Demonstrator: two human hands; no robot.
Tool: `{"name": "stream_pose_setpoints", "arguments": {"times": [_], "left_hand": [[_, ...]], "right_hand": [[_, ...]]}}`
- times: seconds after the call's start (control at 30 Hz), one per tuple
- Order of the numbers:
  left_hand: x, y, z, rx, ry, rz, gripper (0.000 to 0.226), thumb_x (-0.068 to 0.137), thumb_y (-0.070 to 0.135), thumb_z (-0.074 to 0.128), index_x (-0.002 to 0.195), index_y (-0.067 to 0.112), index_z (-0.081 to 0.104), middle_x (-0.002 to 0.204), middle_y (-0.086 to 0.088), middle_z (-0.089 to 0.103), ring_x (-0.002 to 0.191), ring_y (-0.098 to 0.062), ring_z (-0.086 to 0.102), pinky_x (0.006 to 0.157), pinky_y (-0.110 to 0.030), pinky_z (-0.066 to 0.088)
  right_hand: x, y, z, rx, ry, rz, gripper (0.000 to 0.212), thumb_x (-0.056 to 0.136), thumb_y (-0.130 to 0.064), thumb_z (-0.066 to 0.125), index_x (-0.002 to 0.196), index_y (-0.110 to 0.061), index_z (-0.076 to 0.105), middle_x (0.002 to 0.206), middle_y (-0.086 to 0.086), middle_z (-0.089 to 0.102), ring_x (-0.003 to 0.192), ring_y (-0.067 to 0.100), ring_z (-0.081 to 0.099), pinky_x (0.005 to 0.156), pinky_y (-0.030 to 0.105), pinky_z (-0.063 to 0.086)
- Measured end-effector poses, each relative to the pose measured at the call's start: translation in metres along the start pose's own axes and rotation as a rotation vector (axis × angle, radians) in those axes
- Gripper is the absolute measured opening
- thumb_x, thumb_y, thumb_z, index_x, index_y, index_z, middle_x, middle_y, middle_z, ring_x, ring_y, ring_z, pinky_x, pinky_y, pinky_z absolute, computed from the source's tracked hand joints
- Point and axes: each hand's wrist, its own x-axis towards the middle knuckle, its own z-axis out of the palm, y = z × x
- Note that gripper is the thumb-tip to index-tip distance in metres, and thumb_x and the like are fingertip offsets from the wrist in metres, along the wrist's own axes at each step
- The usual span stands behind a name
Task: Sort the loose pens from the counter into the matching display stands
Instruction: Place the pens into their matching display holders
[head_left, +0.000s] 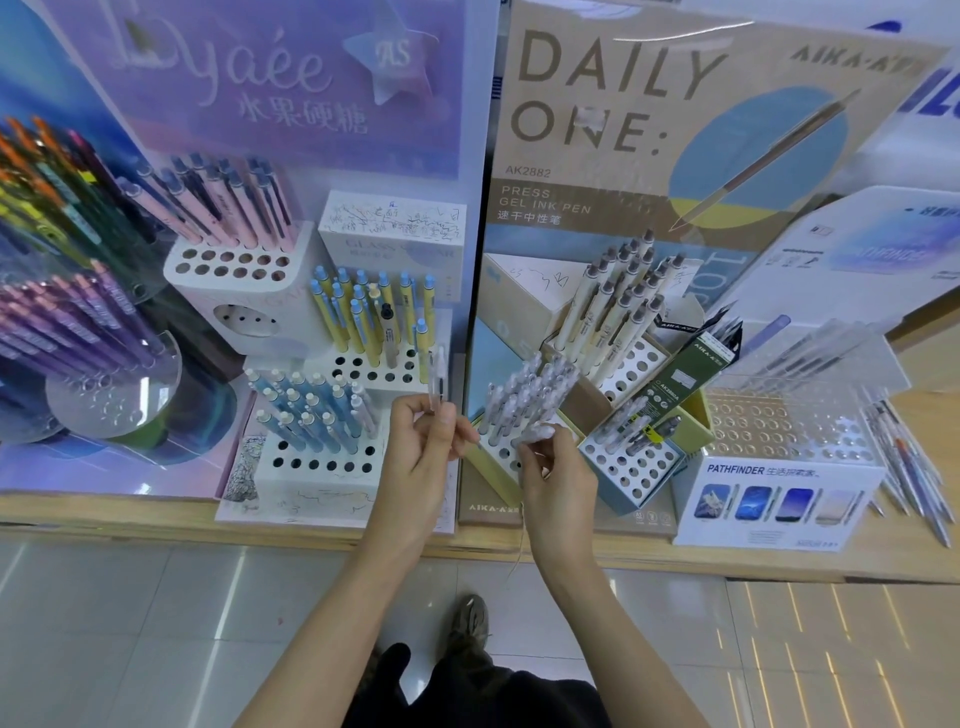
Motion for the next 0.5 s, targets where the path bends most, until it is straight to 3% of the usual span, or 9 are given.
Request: {"name": "stream_pose_setpoints", "arguments": {"times": [0.1, 0.17, 0.23, 0.4, 0.5], "left_hand": [[-0.0007, -0.0027, -0.0015, 0.098, 0.022, 0.02, 0.009, 0.092, 0.031, 0.047, 0.094, 0.023, 0.05, 0.088, 0.005, 0.057, 0.079, 0.004, 0.055, 0.077, -0.009, 0.041], [-0.0009, -0.0028, -0.0028, 0.161, 0.024, 0.023, 0.013, 0.086, 0.04, 0.05, 0.093, 0.029, 0.052, 0.089, 0.008, 0.055, 0.078, 0.005, 0.051, 0.076, -0.008, 0.039], [-0.0009, -0.0027, -0.0034, 0.173, 0.027, 0.016, 0.013, 0.085, 0.043, 0.052, 0.092, 0.032, 0.053, 0.088, 0.012, 0.056, 0.077, 0.006, 0.051, 0.075, -0.008, 0.039], [-0.0014, -0.0038, -0.002, 0.164, 0.039, 0.014, 0.012, 0.083, 0.042, 0.056, 0.089, 0.032, 0.057, 0.08, 0.017, 0.058, 0.071, 0.007, 0.052, 0.07, -0.007, 0.04], [-0.0021, -0.0064, -0.0021, 0.166, 0.057, 0.011, 0.004, 0.087, 0.028, 0.063, 0.088, 0.03, 0.059, 0.079, 0.022, 0.063, 0.073, 0.006, 0.056, 0.07, -0.007, 0.042]], "right_hand": [[-0.0003, -0.0018, -0.0014, 0.048, 0.0, 0.008, 0.006, 0.092, -0.007, 0.061, 0.098, -0.007, 0.06, 0.087, 0.002, 0.066, 0.077, 0.012, 0.061, 0.067, 0.019, 0.046], [-0.0025, -0.0045, -0.003, 0.089, 0.005, -0.002, 0.013, 0.094, -0.014, 0.058, 0.107, -0.009, 0.057, 0.093, -0.002, 0.065, 0.084, 0.006, 0.062, 0.072, 0.014, 0.048], [-0.0039, -0.007, -0.0044, 0.069, 0.022, -0.056, 0.012, 0.097, -0.016, 0.054, 0.105, -0.009, 0.055, 0.092, -0.002, 0.064, 0.082, 0.009, 0.062, 0.068, 0.018, 0.049], [0.0019, -0.0067, -0.004, -0.143, 0.081, -0.162, 0.011, 0.096, -0.01, 0.054, 0.099, -0.003, 0.061, 0.089, 0.007, 0.059, 0.065, 0.017, 0.053, 0.057, 0.018, 0.031], [0.0036, -0.0086, -0.0061, -0.182, 0.075, -0.191, 0.009, 0.094, -0.007, 0.057, 0.096, 0.0, 0.062, 0.087, 0.01, 0.06, 0.065, 0.019, 0.053, 0.058, 0.019, 0.031]]}}
